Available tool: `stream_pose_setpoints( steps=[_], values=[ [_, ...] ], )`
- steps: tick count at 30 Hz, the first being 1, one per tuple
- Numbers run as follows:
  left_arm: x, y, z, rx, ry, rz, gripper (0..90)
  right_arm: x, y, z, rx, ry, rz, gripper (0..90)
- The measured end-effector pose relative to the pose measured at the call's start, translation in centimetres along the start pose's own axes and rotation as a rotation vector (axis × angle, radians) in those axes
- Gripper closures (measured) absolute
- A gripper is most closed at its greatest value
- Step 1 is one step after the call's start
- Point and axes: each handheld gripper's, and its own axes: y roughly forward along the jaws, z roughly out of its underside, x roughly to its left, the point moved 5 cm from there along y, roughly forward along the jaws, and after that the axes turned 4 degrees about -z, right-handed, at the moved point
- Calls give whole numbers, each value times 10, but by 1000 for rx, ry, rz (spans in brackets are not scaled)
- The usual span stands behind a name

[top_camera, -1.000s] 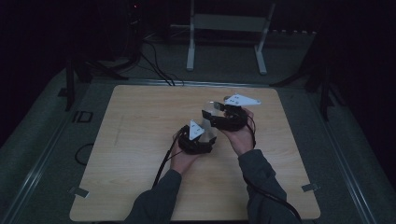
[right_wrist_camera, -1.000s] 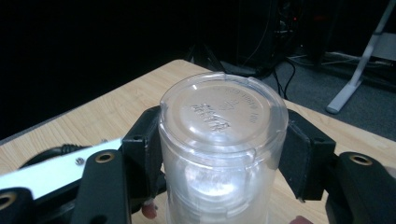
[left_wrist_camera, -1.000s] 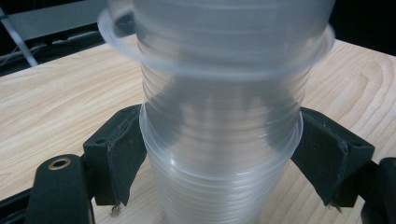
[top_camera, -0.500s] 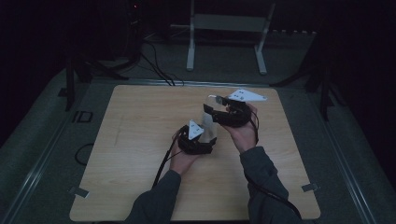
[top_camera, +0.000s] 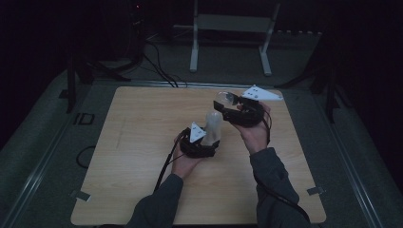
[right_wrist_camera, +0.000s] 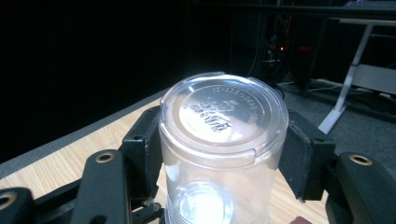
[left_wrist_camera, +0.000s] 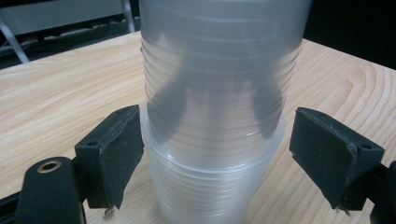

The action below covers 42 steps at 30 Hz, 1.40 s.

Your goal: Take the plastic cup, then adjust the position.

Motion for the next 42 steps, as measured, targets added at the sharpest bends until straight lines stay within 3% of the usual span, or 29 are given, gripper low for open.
stream_pose_setpoints(
  steps=[7, 25, 37, 42],
  values=[
    [2, -6, 2, -3, -10, 2, 176, -9, -17, -2, -23, 10, 25, 387],
    [5, -24, 3, -30, -23, -2, 204, -36, -56, 16, -35, 39, 102, 388],
    [4, -39, 3, -40, -41, 28, 223, -47, -73, 37, -33, 81, 136, 389],
    [-3, -47, 4, -36, -32, 64, 223, -52, -78, 56, -27, 132, 141, 393]
  ],
)
